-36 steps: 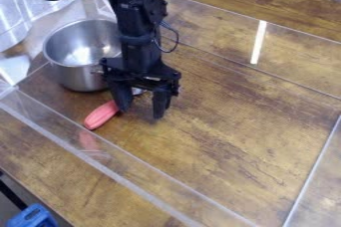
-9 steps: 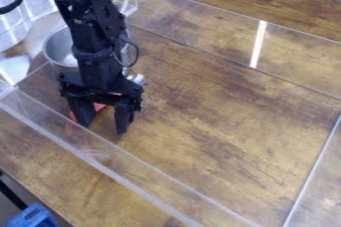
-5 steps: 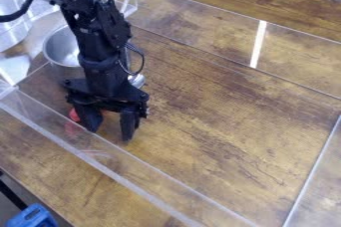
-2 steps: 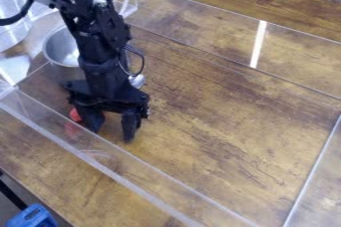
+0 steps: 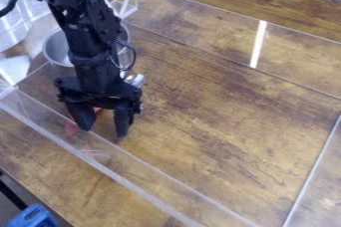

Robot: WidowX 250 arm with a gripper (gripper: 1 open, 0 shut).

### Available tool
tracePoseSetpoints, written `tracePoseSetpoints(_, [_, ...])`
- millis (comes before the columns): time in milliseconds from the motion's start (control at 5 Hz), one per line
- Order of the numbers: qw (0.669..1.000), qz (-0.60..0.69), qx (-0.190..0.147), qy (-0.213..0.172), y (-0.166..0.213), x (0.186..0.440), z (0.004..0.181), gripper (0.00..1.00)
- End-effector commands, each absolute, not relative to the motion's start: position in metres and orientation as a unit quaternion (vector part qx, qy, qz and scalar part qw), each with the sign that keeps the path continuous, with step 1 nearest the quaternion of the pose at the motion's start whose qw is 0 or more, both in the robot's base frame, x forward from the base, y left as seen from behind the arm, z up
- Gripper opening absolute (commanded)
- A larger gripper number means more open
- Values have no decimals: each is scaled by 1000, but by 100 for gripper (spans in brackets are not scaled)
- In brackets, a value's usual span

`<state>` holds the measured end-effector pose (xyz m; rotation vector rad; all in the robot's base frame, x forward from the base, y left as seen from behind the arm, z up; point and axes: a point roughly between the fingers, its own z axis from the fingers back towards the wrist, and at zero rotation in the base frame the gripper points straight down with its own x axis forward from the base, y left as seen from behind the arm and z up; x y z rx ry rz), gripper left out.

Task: Move the pink spoon to the left side of the table

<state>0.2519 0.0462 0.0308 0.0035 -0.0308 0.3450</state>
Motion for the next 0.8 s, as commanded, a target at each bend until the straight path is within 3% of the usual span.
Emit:
tracePoseSetpoints(0, [984,175,3,-37,60,263,40,0])
tracePoseSetpoints(600, [984,173,0,-40,62,264,47,0])
